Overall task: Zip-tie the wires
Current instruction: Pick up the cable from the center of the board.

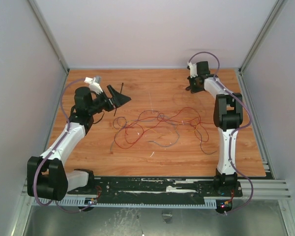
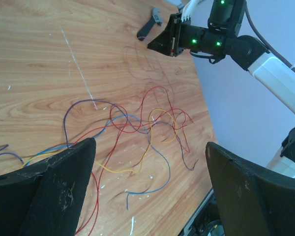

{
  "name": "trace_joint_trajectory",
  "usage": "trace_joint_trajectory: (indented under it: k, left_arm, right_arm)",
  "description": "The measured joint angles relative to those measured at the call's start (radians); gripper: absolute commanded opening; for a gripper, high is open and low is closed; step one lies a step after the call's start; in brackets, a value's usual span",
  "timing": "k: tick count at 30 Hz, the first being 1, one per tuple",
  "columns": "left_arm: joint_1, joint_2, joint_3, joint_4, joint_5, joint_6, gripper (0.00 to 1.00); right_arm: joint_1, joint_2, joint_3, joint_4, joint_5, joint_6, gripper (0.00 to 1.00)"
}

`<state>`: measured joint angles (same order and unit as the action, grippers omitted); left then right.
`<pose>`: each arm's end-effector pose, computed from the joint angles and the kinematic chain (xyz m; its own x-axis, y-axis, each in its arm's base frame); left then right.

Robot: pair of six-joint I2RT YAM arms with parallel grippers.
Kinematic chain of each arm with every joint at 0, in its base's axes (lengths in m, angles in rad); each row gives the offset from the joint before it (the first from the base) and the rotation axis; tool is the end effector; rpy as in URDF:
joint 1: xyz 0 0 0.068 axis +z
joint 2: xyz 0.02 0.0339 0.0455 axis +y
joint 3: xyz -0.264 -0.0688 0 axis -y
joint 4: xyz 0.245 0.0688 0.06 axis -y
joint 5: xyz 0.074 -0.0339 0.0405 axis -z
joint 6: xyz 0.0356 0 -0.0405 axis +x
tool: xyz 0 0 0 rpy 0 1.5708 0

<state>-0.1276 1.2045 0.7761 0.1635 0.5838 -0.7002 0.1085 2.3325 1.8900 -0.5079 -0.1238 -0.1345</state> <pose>0.2686 -0.0542 0.2856 -0.6070 -0.4642 -0.6450 0.3174 0.6026 -0.7323 0.5094 0.0599 0.1649 -0.7776 -0.2186 -0.5896 -0.2857 0.9581 0.0216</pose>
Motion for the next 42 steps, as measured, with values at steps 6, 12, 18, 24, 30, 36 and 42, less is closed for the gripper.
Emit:
trace_joint_trajectory:
  k: [6, 12, 18, 24, 30, 36, 42]
  left_arm:
    - [0.0, 0.016, 0.054, 0.0, 0.005, 0.0, 0.98]
    - [0.0, 0.078, 0.188, 0.006, 0.006, 0.012, 0.99]
    - [0.0, 0.161, 0.314, 0.039, 0.015, 0.01, 0.98]
    - [-0.002, 0.228, 0.352, 0.124, 0.061, -0.032, 0.98]
    - [-0.039, 0.278, 0.363, 0.175, 0.096, -0.052, 0.98]
    - [-0.084, 0.294, 0.371, 0.201, 0.106, -0.052, 0.98]
    - [-0.095, 0.296, 0.369, 0.243, 0.108, -0.072, 0.98]
  right_arm:
    - [0.005, -0.011, 0.032, -0.045, 0.038, -0.008, 0.0]
    - [0.028, -0.143, 0.142, -0.15, 0.109, -0.021, 0.0]
    - [0.051, -0.46, 0.225, -0.1, 0.098, -0.009, 0.0]
    - [0.053, -0.687, 0.264, 0.096, -0.046, 0.039, 0.0]
    - [0.053, -0.72, 0.282, 0.214, -0.191, 0.087, 0.0]
    - [0.053, -0.656, 0.311, 0.201, -0.272, 0.124, 0.0]
    - [0.053, -0.658, 0.31, 0.184, -0.337, 0.154, 0.0]
